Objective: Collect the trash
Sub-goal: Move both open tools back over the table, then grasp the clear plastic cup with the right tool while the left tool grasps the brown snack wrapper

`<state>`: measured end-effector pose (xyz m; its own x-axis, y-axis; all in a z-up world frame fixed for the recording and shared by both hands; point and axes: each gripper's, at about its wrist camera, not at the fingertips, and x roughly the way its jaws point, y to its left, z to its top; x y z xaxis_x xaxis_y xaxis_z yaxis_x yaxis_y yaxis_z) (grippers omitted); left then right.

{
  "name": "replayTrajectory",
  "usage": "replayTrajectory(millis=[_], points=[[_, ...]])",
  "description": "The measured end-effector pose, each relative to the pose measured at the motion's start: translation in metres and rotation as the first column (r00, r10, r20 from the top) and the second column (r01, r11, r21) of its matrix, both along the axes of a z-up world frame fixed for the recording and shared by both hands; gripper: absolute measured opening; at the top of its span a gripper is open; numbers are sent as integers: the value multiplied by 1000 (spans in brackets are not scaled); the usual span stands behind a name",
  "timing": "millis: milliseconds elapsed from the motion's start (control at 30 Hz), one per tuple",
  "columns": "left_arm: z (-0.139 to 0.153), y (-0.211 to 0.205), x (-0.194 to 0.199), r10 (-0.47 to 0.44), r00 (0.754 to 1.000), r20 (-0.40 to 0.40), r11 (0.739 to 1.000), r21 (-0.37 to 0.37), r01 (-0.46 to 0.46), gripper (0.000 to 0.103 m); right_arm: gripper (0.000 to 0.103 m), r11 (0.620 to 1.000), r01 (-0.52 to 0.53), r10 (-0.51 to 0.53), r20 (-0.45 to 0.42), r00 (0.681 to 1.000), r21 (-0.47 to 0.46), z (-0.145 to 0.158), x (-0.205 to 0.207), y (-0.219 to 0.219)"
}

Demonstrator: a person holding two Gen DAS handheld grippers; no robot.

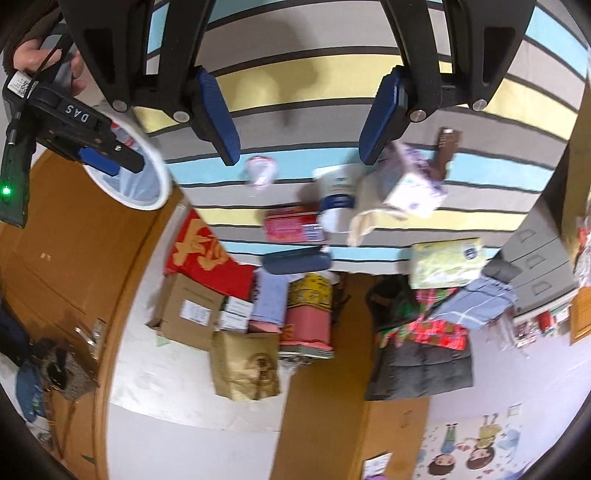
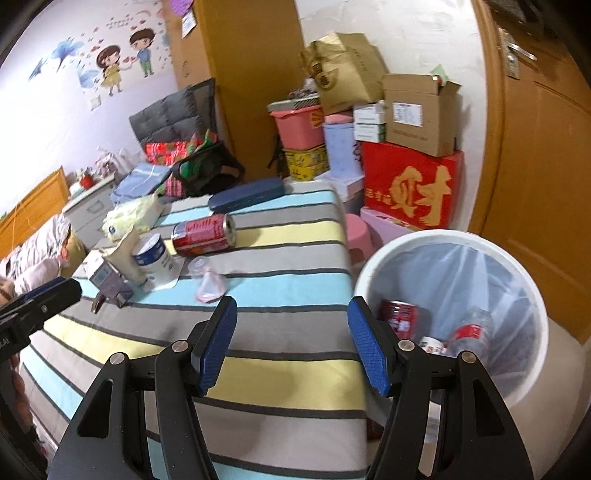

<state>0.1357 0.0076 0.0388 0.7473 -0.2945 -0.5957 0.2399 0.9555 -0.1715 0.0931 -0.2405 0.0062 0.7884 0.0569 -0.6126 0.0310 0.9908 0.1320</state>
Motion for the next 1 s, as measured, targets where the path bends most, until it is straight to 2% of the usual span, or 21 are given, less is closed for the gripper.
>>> replayTrajectory(millis=[400,633,867,1000], points=[[-22,68,14,119,992,-43,993,3,-119,66,64,996,-92,91,-58,994,-19,-13,29,34],[-38,98,27,181,980,-79,983,33,-178,66,64,990,-135,131,-96,987,-33,-20,45,50],[-62,115,52,206,969,-140,977,78,-196,66,64,986,-158,149,-135,980,-59,-29,63,61],[-75,119,71,190,967,-170,981,74,-180,66,64,986,-157,147,-151,978,-56,-32,71,63]])
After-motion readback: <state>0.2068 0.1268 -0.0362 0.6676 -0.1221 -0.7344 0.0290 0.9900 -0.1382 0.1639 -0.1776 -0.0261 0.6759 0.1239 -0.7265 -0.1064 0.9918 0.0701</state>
